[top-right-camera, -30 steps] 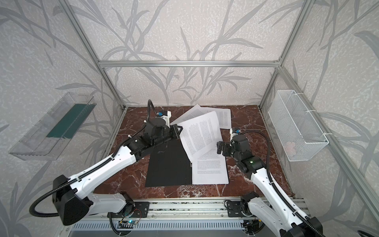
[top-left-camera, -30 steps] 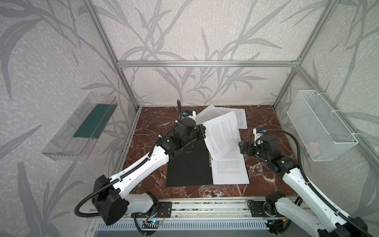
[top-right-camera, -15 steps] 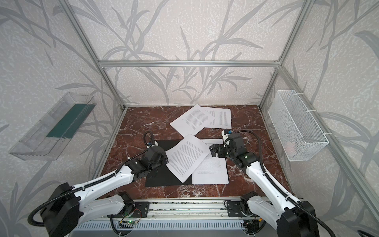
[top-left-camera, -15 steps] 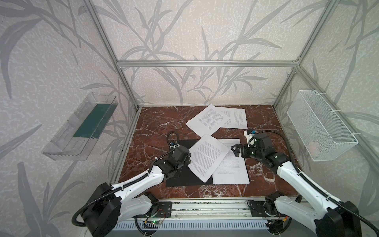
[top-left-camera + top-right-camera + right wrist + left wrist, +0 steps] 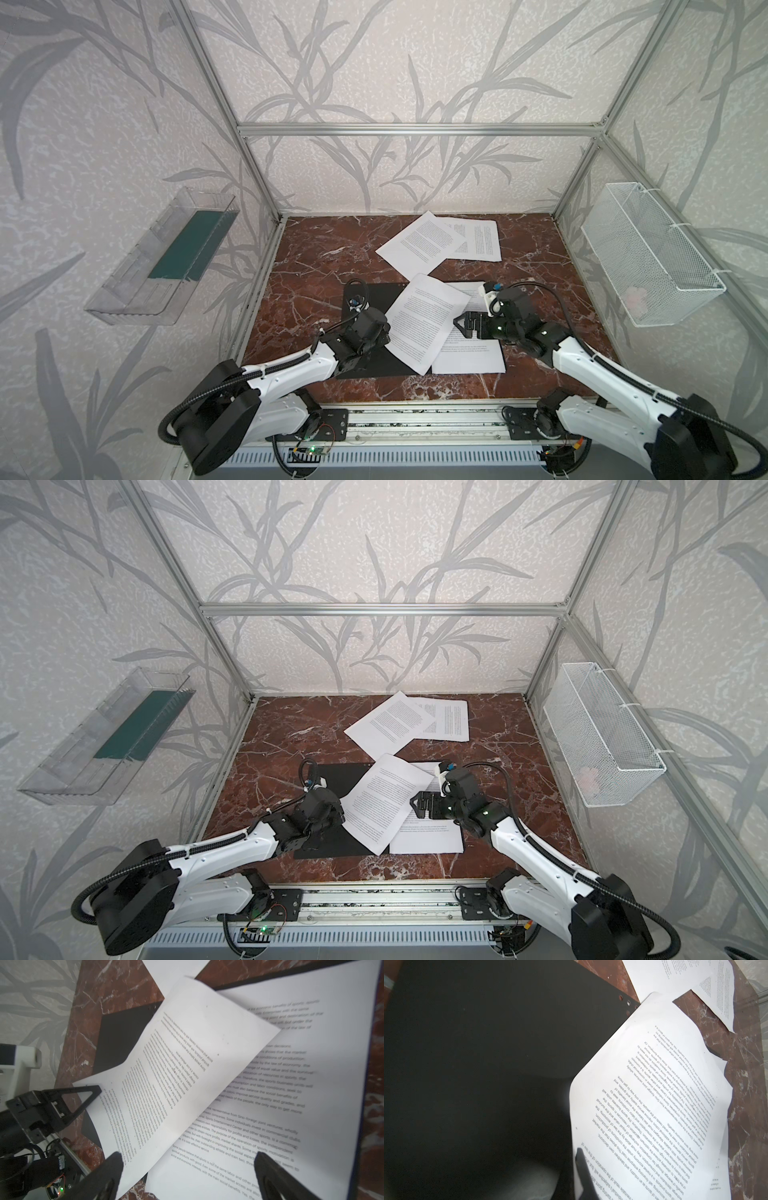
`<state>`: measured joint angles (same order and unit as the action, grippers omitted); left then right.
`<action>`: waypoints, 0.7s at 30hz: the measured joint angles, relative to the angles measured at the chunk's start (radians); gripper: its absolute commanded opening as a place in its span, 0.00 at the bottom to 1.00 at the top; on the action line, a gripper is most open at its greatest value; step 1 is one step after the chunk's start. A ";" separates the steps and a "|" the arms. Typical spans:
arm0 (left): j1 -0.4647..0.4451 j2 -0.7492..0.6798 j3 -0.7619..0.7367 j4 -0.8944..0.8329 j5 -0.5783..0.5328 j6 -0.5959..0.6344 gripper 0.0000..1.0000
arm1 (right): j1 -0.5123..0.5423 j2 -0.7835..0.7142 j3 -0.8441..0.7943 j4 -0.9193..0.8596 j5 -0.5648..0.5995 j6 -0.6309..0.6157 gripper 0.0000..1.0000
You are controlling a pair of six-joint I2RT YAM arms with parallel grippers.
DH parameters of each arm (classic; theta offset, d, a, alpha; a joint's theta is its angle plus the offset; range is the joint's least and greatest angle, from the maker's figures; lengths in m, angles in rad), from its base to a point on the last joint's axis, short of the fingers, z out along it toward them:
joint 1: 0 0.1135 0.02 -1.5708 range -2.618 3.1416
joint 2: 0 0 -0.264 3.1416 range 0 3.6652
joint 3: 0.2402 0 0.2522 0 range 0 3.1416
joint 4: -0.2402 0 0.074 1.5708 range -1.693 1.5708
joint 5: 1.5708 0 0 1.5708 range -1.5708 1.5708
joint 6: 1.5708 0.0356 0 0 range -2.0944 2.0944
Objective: Put the files into the folder
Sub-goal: 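Lower the sheet onto the folder's clipped stack with both grippers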
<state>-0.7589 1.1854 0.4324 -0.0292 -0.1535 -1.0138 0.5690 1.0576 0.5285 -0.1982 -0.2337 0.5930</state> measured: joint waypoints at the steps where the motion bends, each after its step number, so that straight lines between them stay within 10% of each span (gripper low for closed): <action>1: -0.005 0.002 0.000 0.004 0.002 0.001 0.00 | 0.025 0.022 -0.005 0.013 0.019 0.023 0.96; 21: -0.045 0.048 0.004 0.046 0.033 0.051 0.00 | 0.284 0.136 -0.172 0.328 0.367 0.384 0.81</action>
<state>-0.8036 1.2339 0.4366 0.0166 -0.1207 -0.9630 0.8528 1.1938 0.3569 0.1299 0.1333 0.9771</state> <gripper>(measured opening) 0.047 0.809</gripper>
